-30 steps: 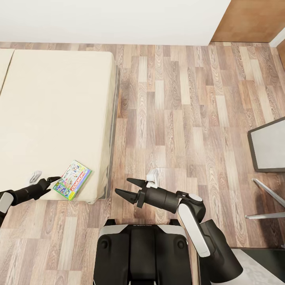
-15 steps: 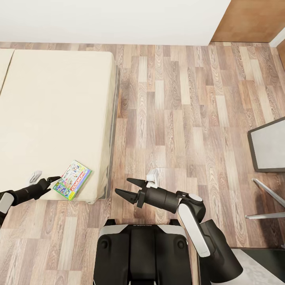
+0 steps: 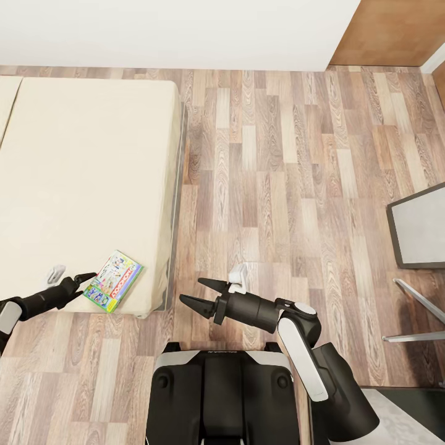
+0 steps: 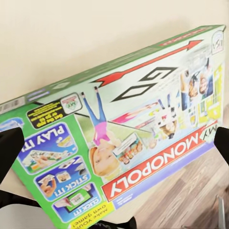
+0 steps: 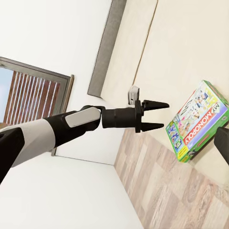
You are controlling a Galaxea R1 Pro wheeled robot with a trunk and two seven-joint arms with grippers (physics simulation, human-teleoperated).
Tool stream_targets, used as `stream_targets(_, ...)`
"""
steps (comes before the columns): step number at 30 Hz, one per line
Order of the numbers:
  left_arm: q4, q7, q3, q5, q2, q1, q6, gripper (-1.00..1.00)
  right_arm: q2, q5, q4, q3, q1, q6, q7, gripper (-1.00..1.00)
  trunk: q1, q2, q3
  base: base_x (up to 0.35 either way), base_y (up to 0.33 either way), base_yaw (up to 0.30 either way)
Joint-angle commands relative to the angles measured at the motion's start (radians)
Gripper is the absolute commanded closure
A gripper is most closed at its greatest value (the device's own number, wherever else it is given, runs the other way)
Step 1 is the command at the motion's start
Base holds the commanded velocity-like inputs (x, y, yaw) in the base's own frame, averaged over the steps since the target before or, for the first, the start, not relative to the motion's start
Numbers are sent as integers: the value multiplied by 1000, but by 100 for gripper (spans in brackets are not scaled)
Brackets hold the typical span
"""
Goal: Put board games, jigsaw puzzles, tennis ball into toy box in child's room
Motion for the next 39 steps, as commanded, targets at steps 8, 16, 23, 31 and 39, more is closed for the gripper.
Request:
stream_targets(8, 1, -5, 4, 1, 1, 0, 6, -100, 0, -6, 0, -1, 0, 7, -1, -100, 1, -2, -1, 0, 0, 0)
stream_targets(16, 1, 0, 4, 2, 4, 1, -6, -100, 0, -6, 0, -1, 0, 8, -1, -100, 1, -2, -1, 0, 0, 0)
stream_targets(23, 9, 22, 6, 4, 4, 19, -56, -100, 0, -6, 0, -1, 0, 8, -1, -100, 1, -2, -1, 0, 0, 0)
stream_targets(31, 10, 102, 8, 7, 4, 32, -72, -100, 0, -6, 0, -1, 0, 8, -1, -100, 1, -2, -1, 0, 0, 0)
stream_targets(39, 39, 151, 10, 8, 0, 33, -97, -100, 0, -6, 0, -1, 0, 8, -1, -100, 1, -2, -1, 0, 0, 0)
